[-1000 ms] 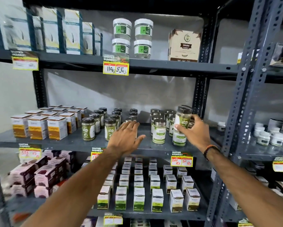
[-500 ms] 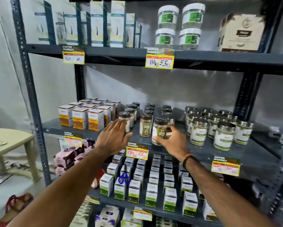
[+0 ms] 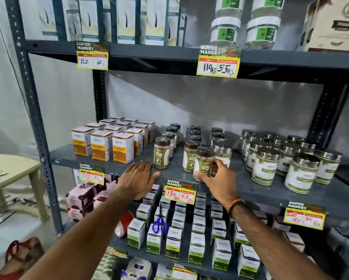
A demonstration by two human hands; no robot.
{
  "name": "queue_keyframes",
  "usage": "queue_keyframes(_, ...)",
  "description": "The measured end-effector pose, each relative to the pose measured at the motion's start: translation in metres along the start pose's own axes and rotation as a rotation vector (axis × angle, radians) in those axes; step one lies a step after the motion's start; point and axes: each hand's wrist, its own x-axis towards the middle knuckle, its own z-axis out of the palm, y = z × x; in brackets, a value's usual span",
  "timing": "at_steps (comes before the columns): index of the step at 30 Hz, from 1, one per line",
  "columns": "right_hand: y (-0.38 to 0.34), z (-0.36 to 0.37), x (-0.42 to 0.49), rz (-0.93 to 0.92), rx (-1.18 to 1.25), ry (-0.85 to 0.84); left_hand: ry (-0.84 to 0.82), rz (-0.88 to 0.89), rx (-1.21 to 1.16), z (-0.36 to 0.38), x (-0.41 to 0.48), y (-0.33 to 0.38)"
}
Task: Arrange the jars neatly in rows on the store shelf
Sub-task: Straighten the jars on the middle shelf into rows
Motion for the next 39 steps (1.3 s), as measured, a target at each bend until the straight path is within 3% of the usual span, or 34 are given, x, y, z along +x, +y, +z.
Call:
queue_keyframes(7, 0.003, 0.001, -0.012, -0.003, 0.061, -0.011, 0.043, 0.012, 0.01, 0.011, 0.003, -0.006)
queue_keyframes(11, 0.01, -0.019, -0.013, -0.032, -0.05, 0.131, 0.062, 0.008, -0.003, 0.016, 0.002, -0.008)
queue_keyframes(15, 0.022, -0.04, 0.003, -0.058, -0.006, 0.265, 0.066, 0.004, -0.002, 0.019, 0.003, -0.008)
queue_keyframes(19, 0.034, -0.039, 0.025, 0.067, -0.177, 0.05, 0.068, -0.001, 0.008, 0.022, 0.003, -0.01)
queue_keyframes(23, 0.035, -0.034, 0.034, 0.126, -0.165, -0.114, 0.072, 0.002, 0.009, 0.022, 0.004, -0.01)
queue_keyframes(32, 0.029, -0.046, 0.025, 0.138, -0.143, -0.118, 0.007, -0.013, -0.038, 0.002, -0.005, -0.004)
queue_keyframes(39, 0.014, -0.104, 0.0, 0.101, -0.083, -0.048, 0.169, -0.029, -0.095, -0.051, -0.025, 0.025)
